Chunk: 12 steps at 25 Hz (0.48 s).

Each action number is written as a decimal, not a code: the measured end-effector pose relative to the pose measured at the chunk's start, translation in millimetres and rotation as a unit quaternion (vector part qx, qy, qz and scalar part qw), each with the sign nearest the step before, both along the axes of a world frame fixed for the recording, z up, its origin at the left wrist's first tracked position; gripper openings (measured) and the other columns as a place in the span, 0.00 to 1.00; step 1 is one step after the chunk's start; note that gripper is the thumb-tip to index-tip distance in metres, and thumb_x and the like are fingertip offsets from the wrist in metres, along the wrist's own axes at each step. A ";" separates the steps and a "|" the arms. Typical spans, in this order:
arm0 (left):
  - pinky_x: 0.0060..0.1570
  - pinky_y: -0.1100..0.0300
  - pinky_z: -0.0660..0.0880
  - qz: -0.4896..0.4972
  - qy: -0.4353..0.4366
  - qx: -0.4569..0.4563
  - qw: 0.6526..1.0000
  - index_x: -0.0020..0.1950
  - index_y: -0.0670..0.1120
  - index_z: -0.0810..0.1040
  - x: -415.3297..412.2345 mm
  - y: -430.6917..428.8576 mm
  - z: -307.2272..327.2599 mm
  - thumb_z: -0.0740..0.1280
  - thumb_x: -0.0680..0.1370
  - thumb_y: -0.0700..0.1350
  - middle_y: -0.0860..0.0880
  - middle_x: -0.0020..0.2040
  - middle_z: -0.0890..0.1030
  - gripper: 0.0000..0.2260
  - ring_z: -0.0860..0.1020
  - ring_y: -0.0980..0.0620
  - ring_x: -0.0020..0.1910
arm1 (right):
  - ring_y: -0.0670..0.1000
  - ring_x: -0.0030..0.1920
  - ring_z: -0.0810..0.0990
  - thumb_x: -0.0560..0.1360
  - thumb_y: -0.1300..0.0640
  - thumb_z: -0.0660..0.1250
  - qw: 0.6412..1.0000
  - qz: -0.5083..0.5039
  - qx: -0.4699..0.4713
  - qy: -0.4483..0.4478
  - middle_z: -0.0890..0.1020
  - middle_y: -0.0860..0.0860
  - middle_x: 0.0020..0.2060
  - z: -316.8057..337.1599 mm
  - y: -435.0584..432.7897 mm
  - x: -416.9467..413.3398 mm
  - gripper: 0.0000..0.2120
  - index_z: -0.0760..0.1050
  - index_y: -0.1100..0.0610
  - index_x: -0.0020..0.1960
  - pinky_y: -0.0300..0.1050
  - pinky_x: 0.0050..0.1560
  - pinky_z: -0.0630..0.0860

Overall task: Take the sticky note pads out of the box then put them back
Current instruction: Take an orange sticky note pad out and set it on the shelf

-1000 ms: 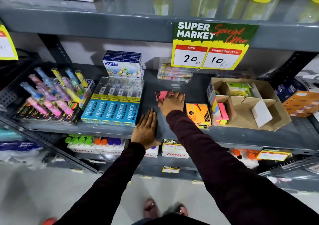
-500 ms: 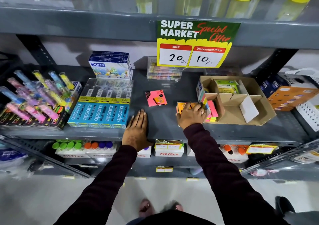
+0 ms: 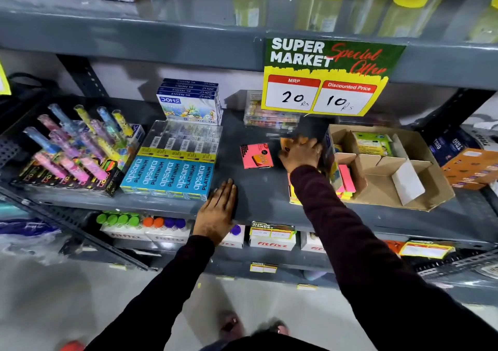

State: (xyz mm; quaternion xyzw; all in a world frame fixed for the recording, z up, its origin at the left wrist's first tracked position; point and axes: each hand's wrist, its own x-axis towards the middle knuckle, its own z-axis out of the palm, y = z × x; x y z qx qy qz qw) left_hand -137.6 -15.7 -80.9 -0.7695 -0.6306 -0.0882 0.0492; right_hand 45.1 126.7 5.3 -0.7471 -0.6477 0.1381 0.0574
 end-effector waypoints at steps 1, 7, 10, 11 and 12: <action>0.57 0.46 0.75 -0.004 0.006 0.006 1.000 0.64 0.33 0.73 -0.8 0.4 -0.8 0.78 0.55 0.40 0.36 0.64 0.76 0.38 0.77 0.40 0.61 | 0.68 0.72 0.60 0.76 0.45 0.64 1.000 -0.001 -0.006 0.000 0.61 0.68 0.71 -4.7 7.5 -0.7 0.35 0.57 0.62 0.75 0.60 0.76 0.55; 0.60 0.45 0.72 -0.002 0.009 -0.011 1.000 0.65 0.33 0.73 4.4 -1.4 -2.6 0.78 0.54 0.40 0.36 0.65 0.75 0.40 0.76 0.39 0.62 | 0.66 0.76 0.56 0.79 0.42 0.57 0.998 -0.003 -0.057 0.001 0.59 0.63 0.75 -7.2 15.2 7.3 0.33 0.55 0.60 0.76 0.61 0.77 0.52; 0.62 0.44 0.69 0.002 -0.022 -0.007 1.000 0.67 0.34 0.71 5.6 -1.2 -1.6 0.78 0.55 0.38 0.36 0.67 0.73 0.41 0.74 0.39 0.64 | 0.67 0.72 0.62 0.77 0.43 0.59 1.000 -0.010 0.006 0.014 0.64 0.65 0.71 6.6 -17.8 20.4 0.31 0.61 0.62 0.73 0.60 0.72 0.60; 0.63 0.45 0.69 0.004 -0.028 -0.008 1.000 0.68 0.34 0.70 6.0 -1.0 -1.7 0.78 0.55 0.38 0.36 0.67 0.73 0.41 0.73 0.38 0.64 | 0.67 0.72 0.63 0.76 0.42 0.61 1.000 -0.009 -0.003 0.006 0.65 0.65 0.71 7.6 -35.9 24.6 0.33 0.61 0.62 0.72 0.60 0.71 0.63; 0.63 0.44 0.68 0.008 -0.031 -0.010 0.999 0.68 0.34 0.70 6.6 -1.4 -2.0 0.78 0.56 0.39 0.36 0.68 0.72 0.42 0.73 0.38 0.65 | 0.67 0.71 0.63 0.75 0.40 0.63 1.000 -0.011 -0.024 -0.003 0.65 0.65 0.70 7.0 -54.6 27.9 0.34 0.61 0.61 0.72 0.61 0.70 0.64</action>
